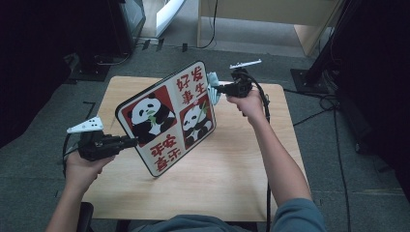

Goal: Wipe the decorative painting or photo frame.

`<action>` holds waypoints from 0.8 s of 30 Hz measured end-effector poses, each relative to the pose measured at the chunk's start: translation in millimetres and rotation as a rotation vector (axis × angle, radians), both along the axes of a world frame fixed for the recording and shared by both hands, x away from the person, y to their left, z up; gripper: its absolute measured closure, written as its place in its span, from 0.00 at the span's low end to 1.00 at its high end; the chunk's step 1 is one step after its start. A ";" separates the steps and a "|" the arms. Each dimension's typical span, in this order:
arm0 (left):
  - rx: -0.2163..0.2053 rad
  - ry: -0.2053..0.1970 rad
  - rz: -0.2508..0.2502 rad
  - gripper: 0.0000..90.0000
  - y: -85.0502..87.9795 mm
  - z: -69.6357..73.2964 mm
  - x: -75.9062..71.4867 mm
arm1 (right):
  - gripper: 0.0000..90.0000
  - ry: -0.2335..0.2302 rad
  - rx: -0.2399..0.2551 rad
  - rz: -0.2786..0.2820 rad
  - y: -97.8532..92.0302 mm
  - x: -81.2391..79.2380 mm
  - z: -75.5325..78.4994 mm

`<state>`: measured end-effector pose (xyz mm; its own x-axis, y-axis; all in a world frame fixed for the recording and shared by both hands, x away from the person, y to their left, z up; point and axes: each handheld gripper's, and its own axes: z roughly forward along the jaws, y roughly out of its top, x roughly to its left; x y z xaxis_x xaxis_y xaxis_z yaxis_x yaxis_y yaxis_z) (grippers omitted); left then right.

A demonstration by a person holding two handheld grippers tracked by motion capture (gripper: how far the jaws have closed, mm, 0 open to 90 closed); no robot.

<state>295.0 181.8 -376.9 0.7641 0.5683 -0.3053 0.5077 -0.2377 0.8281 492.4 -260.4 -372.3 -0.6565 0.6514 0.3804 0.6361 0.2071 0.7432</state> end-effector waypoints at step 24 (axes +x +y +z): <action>0.010 -0.004 -0.003 0.87 -0.5 -0.2 0.4 | 0.91 -0.049 0.031 -0.039 -5.7 -15.9 -34.0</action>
<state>295.4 181.3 -377.1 0.7673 0.5687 -0.2964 0.5033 -0.2475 0.8279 476.5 -266.1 -406.3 -0.6496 0.6649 0.3687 0.6056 0.1593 0.7796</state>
